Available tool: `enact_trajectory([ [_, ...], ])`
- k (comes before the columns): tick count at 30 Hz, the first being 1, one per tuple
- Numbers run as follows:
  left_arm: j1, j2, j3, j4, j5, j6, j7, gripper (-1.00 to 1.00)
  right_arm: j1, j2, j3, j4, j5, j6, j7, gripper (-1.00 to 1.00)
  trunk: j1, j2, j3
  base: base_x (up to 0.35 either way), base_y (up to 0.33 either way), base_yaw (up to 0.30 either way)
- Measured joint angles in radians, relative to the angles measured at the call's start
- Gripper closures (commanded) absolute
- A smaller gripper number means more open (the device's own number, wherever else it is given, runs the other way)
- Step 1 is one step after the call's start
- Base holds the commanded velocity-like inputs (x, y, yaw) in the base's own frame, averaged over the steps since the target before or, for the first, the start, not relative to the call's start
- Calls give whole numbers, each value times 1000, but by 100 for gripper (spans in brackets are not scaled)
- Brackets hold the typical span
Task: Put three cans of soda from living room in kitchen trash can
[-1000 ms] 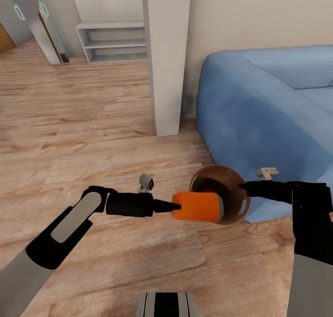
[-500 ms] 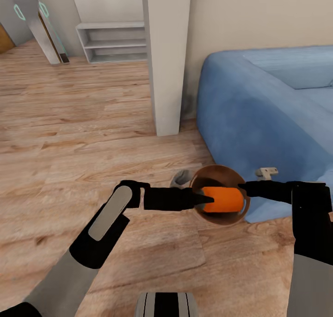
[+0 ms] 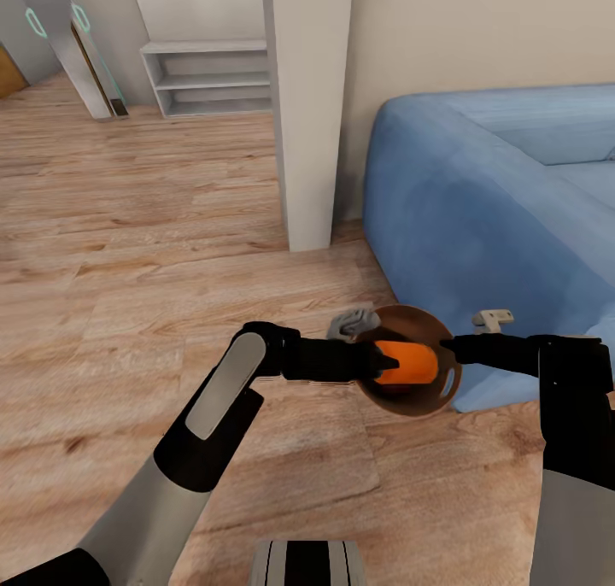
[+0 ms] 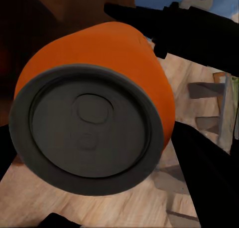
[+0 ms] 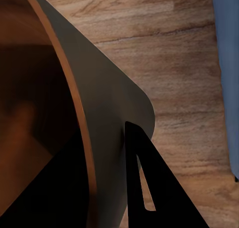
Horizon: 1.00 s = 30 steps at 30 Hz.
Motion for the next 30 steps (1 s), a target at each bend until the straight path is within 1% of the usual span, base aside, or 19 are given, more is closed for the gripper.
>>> enact_trajectory([
  [2, -15, 0, -2, 0, 6, -2, 65, 100, 0, 0, 0, 0, 0, 0, 0, 100, 0, 0, 0, 0, 0, 0],
  [3, -18, 0, -4, 0, 9, -4, 86, 100, 0, 0, 0, 0, 0, 0, 0, 100, 0, 0, 0, 0, 0, 0],
  [5, -21, 0, -5, 0, 11, -5, 114, 100, 0, 0, 0, 0, 0, 0, 0, 100, 0, 0, 0, 0, 0, 0],
  [9, -24, 0, -8, -1, 11, -5, 193, 100, 0, 0, 0, 0, 0, 0, 0, 100, 0, 0, 0, 0, 0, 0],
  [11, -25, 0, -10, -1, 13, -7, 217, 100, 0, 0, 0, 0, 0, 0, 0, 100, 0, 0, 0, 0, 0, 0],
  [14, -25, 0, -18, 1, 15, -10, 234, 100, 0, 0, 0, 0, -1, 0, 0, 100, 0, 0, 0, 0, 0, 0],
  [15, -25, 0, -33, 3, 17, -11, 235, 100, 0, 0, 0, -1, -1, 0, 0, 100, 0, 0, 0, 0, 0, 0],
  [18, -25, 0, -98, 15, 15, -21, 237, 100, 0, 0, 0, -1, -2, 0, 0, 100, 0, 0, 0, 0, 0, 0],
  [20, -25, 0, -122, 23, 13, -56, 238, 100, 0, 0, 0, 0, -1, 0, 0, 100, 0, 0, 0, 0, 0, 0],
  [23, -25, 0, -136, 31, 13, -94, 238, 100, 0, 0, 0, 0, -1, 0, 0, 100, 0, 0, 0, 0, 0, 0],
  [28, -25, 0, -143, 36, 13, -113, 238, 100, 0, 0, 0, -1, -1, 0, 1, 100, 0, 0, 0, 0, 0, 0],
  [30, -25, 0, -155, 36, 11, -124, 238, 100, 0, 0, 0, 0, -2, 0, 1, 100, 0, 0, 0, 0, 0, 0],
])
